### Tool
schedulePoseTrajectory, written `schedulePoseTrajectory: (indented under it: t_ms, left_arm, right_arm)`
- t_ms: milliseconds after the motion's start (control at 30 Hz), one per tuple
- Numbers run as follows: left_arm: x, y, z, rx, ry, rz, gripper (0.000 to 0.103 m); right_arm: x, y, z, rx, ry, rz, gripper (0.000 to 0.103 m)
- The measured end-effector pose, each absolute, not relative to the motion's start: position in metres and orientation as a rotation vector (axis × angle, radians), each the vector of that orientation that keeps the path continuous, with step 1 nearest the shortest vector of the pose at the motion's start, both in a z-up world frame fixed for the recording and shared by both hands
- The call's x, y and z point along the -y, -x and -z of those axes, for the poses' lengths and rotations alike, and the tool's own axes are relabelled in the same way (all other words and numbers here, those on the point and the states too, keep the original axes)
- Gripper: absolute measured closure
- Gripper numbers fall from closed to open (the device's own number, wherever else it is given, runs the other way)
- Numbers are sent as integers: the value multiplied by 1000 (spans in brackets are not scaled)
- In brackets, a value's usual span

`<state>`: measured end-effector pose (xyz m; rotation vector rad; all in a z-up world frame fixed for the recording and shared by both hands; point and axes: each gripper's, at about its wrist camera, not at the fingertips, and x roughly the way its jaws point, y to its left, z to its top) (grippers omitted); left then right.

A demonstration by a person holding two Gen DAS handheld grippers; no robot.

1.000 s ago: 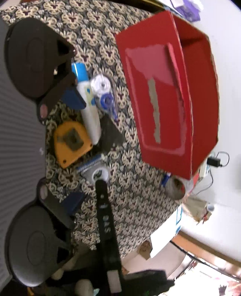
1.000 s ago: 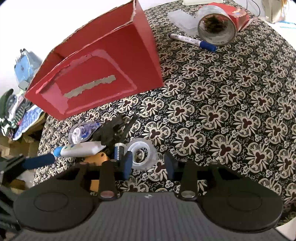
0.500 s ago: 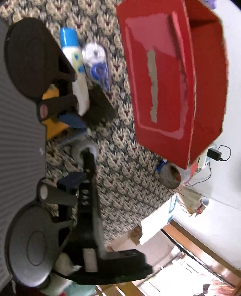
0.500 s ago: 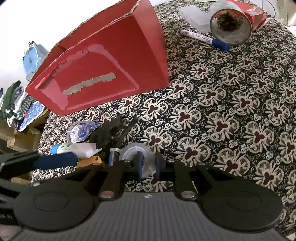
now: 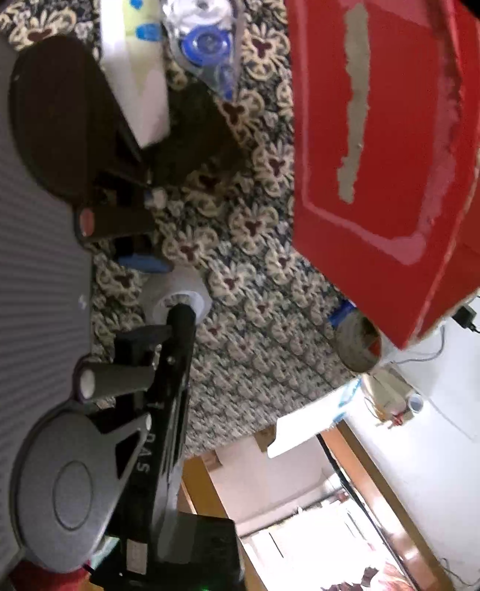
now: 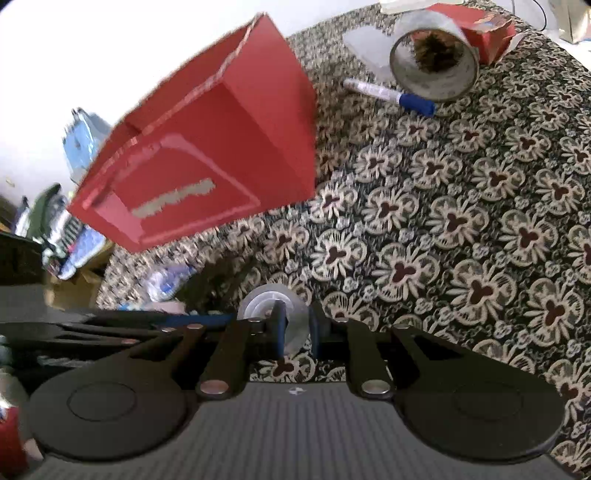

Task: Organize rigid objects
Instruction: 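Grasp the clear tape roll with the right gripper and lift, then carry the tape roll into the red box and open the right gripper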

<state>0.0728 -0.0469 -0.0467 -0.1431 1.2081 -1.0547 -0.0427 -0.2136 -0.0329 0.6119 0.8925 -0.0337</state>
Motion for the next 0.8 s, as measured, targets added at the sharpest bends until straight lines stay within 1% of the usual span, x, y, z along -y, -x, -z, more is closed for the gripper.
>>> schedulePoseTrajectory:
  t_ms: [167, 267, 400, 500, 600, 767, 800]
  left_arm:
    - [51, -80, 14, -1127, 190, 1094, 74]
    - [53, -82, -19, -1026, 195, 1109, 74]
    - [49, -96, -65, -865, 188, 1097, 74]
    - [44, -114, -86, -786, 187, 1059, 74]
    - [41, -136, -91, -758, 178, 993, 74]
    - [38, -172, -73, -822, 190, 879, 74]
    - [39, -180, -68, -841, 190, 860, 76]
  right_arm:
    - [228, 45, 5, -807, -602, 14, 103]
    - [234, 40, -23, -728, -575, -6, 103]
    - [236, 17, -61, -614, -501, -48, 103]
    - [232, -15, -82, -563, -448, -84, 103]
    - [226, -54, -91, -591, -402, -113, 103]
    - [215, -109, -82, -725, -335, -148, 103]
    - [210, -116, -79, -747, -310, -148, 103]
